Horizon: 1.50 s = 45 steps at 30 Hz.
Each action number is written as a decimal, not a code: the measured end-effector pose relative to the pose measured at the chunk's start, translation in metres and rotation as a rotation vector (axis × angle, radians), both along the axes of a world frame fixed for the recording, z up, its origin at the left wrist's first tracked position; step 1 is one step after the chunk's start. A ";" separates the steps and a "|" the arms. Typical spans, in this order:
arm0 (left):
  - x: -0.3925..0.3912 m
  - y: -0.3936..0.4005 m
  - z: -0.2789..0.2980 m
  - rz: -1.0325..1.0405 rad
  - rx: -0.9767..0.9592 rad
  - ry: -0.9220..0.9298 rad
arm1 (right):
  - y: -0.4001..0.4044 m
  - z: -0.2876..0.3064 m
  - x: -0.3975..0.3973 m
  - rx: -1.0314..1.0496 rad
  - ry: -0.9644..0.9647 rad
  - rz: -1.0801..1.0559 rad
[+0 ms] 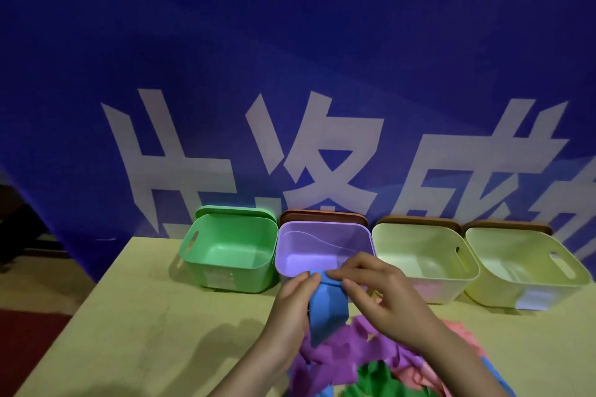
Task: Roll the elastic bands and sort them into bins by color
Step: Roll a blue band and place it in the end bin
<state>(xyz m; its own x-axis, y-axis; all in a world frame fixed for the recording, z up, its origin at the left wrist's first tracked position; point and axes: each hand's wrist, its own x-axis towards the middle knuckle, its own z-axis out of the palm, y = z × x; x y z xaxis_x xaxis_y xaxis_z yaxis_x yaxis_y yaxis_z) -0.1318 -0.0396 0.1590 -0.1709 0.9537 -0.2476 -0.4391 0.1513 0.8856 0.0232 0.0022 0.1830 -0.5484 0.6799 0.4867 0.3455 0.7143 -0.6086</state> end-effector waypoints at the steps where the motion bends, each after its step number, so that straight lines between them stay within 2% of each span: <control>1: -0.003 0.000 -0.002 -0.002 0.014 0.042 | -0.003 -0.001 -0.003 -0.057 0.038 -0.028; 5: -0.013 -0.003 -0.004 -0.053 0.077 0.324 | -0.012 -0.005 -0.020 -0.326 0.170 -0.198; 9: -0.019 -0.004 -0.005 -0.101 0.187 0.465 | -0.016 -0.010 -0.026 -0.509 0.246 -0.214; 14: -0.017 -0.006 -0.006 -0.144 0.228 0.446 | -0.022 -0.009 -0.023 -0.565 0.330 -0.217; 19: -0.004 -0.002 -0.007 -0.127 0.338 0.579 | -0.024 -0.008 -0.008 -0.620 0.354 -0.230; 27: 0.053 0.001 -0.006 -0.093 0.424 0.679 | -0.021 -0.008 0.045 -0.665 0.444 -0.237; 31: 0.087 0.006 -0.003 -0.071 0.405 0.718 | -0.015 -0.004 0.077 -0.632 0.427 -0.189; 36: 0.120 0.011 0.002 -0.083 0.338 0.663 | -0.007 0.000 0.114 -0.626 0.395 -0.116; 38: 0.134 0.011 0.006 -0.103 0.256 0.486 | -0.003 -0.001 0.129 -0.639 0.378 -0.114; 41: 0.155 0.011 0.011 -0.137 0.014 0.133 | 0.003 -0.001 0.150 -0.644 0.368 -0.123; 43: 0.168 0.013 0.010 -0.153 -0.023 0.104 | 0.006 -0.001 0.164 -0.623 0.351 -0.129; 45: 0.179 0.014 0.008 -0.155 -0.016 0.150 | 0.008 -0.001 0.177 -0.610 0.357 -0.128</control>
